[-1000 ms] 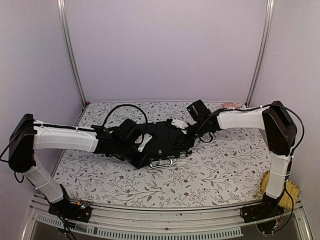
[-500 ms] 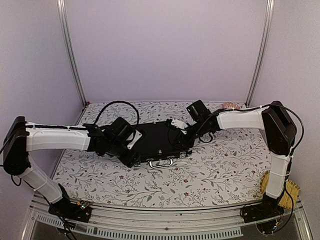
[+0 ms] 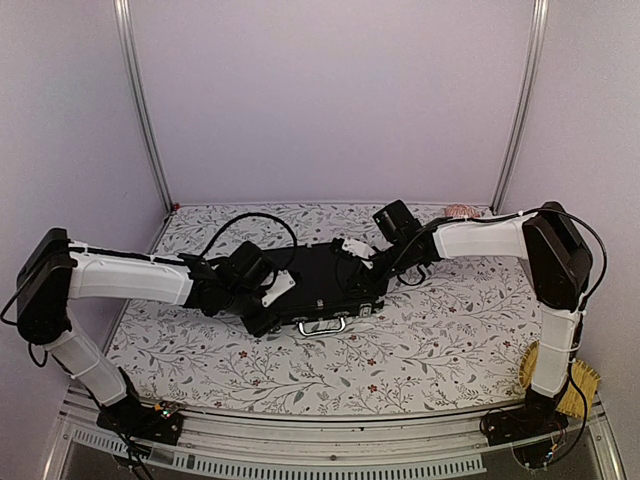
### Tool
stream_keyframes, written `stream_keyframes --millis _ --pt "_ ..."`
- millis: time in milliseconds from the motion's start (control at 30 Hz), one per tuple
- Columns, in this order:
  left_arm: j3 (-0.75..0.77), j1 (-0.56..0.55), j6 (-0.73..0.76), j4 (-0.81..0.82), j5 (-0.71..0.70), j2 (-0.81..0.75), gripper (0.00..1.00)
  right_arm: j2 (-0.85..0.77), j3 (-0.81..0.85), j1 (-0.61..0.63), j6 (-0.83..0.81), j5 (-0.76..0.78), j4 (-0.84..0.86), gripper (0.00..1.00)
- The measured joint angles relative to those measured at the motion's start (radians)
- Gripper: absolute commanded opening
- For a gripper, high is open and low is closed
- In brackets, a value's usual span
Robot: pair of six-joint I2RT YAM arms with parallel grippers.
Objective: Pack up texas hold em set
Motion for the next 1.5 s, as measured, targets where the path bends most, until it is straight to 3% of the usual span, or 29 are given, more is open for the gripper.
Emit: stream_keyframes --millis 500,1000,1233,1500 --pt "0.001 -0.062 0.201 0.085 -0.175 0.082 0.69 0.01 0.008 0.0 -0.007 -0.019 0.0 0.35" --pt "0.008 -0.121 0.204 0.129 -0.36 0.148 0.58 0.023 0.023 0.0 -0.008 -0.036 0.001 0.36" --pt "0.008 -0.125 0.196 0.129 -0.36 0.142 0.61 0.024 0.023 -0.001 -0.008 -0.036 0.0 0.37" --pt "0.023 -0.119 0.147 0.054 -0.283 0.081 0.66 -0.019 0.022 0.0 -0.006 0.001 -0.067 0.52"
